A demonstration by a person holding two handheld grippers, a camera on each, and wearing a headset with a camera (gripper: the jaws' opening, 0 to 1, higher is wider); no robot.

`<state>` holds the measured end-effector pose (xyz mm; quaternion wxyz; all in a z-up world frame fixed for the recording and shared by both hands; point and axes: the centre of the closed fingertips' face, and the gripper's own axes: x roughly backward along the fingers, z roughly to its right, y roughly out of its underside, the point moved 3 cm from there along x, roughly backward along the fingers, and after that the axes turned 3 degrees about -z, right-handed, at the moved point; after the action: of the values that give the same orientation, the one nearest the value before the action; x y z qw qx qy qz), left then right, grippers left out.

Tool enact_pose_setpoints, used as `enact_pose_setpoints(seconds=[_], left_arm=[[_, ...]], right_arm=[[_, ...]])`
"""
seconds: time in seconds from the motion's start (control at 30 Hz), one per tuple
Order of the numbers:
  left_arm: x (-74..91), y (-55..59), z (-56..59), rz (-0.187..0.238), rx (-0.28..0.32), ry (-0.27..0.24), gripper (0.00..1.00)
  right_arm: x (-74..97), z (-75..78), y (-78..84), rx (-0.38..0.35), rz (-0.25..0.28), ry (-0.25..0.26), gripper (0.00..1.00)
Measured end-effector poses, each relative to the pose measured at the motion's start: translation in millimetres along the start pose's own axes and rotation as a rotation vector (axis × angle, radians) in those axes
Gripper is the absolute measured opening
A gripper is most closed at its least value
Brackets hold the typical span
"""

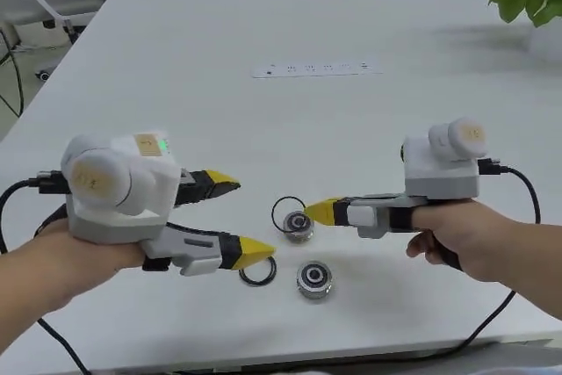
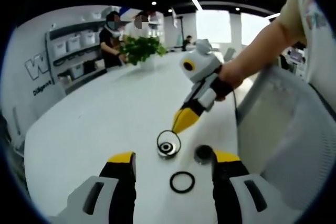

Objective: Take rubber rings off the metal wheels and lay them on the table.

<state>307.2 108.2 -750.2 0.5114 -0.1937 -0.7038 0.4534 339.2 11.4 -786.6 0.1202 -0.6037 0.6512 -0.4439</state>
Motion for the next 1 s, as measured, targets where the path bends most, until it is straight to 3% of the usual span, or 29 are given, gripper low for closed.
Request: enact_pose_setpoints(seconds=[0.37, 1.0], left_arm=[[22.4, 10.5, -0.6, 0.020, 0.030, -0.044, 0.63], [41.0, 28.8, 0.4, 0.016, 0.068, -0.082, 0.67]], right_arm=[[-14.7, -13.2, 4.5, -0.012, -0.029, -0.029, 0.00], [-35.9, -20.9, 29.2, -0.032, -0.125, -0.046, 0.00]])
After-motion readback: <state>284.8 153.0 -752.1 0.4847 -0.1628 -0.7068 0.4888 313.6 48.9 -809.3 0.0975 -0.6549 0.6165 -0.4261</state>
